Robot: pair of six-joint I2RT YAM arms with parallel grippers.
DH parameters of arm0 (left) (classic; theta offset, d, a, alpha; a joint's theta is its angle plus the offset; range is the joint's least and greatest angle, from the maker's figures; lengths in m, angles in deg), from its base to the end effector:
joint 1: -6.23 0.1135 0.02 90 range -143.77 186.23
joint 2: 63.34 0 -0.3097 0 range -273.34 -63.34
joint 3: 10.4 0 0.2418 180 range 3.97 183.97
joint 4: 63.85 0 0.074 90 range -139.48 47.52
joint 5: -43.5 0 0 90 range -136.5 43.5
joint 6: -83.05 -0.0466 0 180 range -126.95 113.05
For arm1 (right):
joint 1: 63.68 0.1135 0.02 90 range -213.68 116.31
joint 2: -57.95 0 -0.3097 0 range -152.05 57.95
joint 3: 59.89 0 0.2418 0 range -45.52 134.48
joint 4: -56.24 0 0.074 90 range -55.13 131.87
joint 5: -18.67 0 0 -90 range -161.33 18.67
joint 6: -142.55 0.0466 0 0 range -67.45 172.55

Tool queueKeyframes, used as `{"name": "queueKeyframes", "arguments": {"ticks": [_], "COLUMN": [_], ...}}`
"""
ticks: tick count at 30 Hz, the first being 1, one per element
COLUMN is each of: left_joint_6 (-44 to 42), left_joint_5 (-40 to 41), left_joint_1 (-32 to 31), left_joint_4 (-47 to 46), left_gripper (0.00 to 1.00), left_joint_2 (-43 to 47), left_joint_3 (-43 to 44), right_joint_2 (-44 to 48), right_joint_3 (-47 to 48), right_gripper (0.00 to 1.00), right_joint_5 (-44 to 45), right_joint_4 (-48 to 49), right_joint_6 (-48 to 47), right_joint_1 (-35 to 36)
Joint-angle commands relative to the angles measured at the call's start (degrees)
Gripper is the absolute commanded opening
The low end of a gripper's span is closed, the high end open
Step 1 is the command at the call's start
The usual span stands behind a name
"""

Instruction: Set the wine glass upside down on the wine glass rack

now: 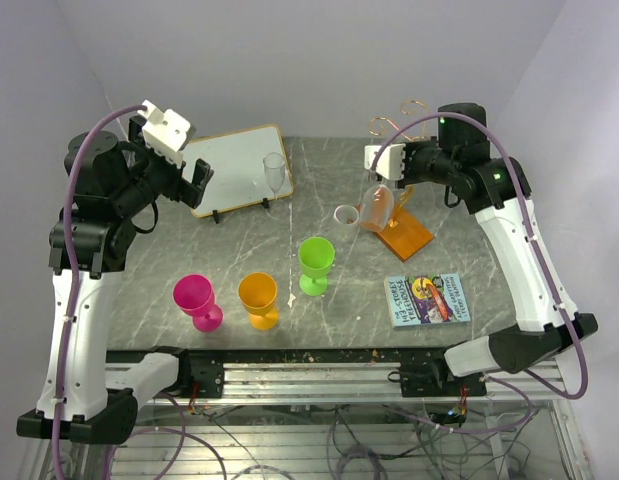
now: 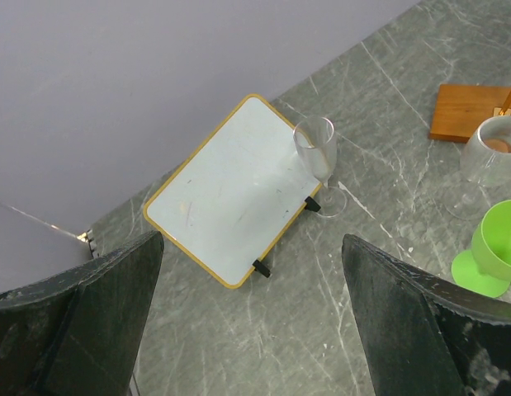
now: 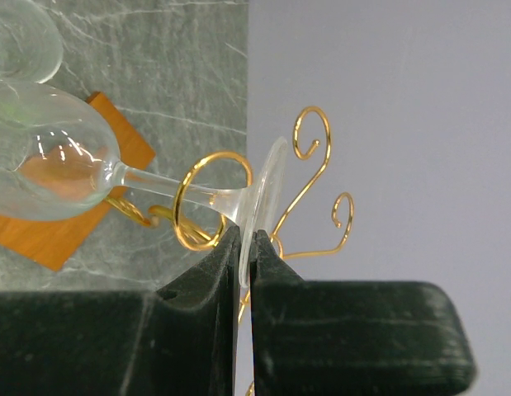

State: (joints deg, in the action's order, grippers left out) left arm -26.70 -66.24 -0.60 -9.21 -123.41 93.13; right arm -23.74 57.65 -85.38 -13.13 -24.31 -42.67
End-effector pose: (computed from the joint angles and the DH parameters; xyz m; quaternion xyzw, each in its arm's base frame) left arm 0.1536 -0.0343 0.5254 0.2809 0.7158 -0.0612 0.6364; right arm 0.2486 0.1076 0.4957 -0.6973 0.5307 -0.1247 0.4654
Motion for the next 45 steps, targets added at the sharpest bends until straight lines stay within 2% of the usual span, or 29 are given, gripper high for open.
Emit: {"name": "queueKeyframes", "arguments": {"ticks": [1,17,28,36,45], "left_joint_6": [-0.4,-0.6,-1.2,-1.2,-1.0], "left_joint_5": [-2.0,-2.6,-2.6,-2.7,-2.7], "left_joint_1": [0.5,0.5,0.5,0.5,0.5], "left_joint_4": [0.1,0.7,1.0,0.7,0.7], "left_gripper": [1.00,1.00,1.00,1.00,1.00], "left_joint_2": [0.7,1.2,1.6,1.7,1.6], "left_joint_3": [-0.6,-0.3,-0.6,-1.3,-1.8], "right_joint_2": [3.2,6.6,7.2,7.0,7.5], "right_joint_3": [0.3,-8.4,-11.3,-10.5,-11.3], "right_gripper": [0.00,0.00,0.12,0.22,0.27], "right_joint_5": [0.3,9.7,13.4,12.7,12.4], "right_joint_4": [0.6,5.4,6.6,5.7,5.1], "right_joint_6": [1.4,4.7,5.0,5.0,5.2], "right_joint_1": [0.1,0.0,0.0,0.0,-0.2]}}
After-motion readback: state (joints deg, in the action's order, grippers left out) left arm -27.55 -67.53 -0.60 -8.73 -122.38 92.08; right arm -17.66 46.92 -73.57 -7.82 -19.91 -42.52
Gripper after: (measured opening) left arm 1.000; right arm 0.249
